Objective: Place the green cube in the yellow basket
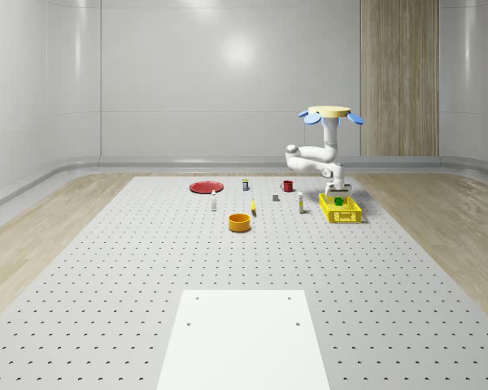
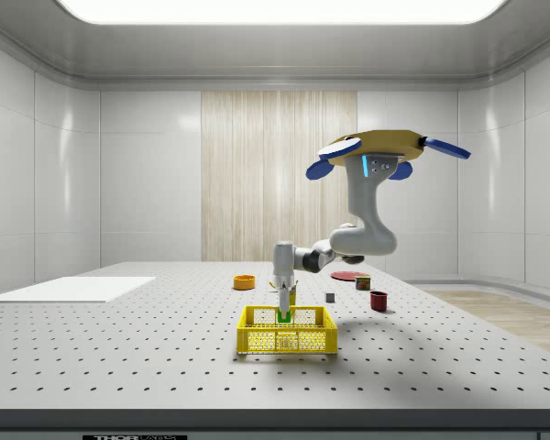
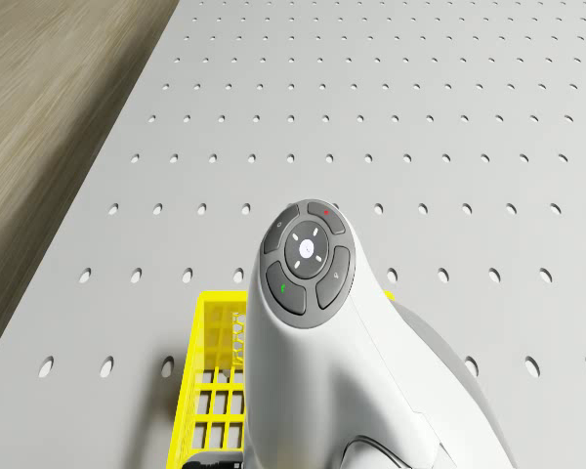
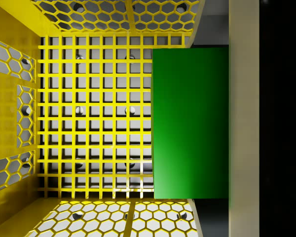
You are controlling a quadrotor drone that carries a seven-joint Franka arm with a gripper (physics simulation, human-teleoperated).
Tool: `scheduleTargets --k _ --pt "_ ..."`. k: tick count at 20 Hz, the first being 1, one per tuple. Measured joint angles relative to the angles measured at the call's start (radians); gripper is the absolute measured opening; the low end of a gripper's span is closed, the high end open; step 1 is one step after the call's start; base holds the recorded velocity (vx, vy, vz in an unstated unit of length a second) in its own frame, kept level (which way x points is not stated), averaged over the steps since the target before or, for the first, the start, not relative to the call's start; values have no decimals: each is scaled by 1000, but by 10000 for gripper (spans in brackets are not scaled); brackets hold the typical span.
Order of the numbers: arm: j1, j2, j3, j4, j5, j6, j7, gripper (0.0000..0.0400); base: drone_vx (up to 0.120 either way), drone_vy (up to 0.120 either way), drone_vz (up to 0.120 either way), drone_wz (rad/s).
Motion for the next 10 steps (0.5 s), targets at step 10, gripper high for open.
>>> scheduleTargets --k 10 --pt "-32 -6 -133 50 -119 65 31 250 0 0 0 0"
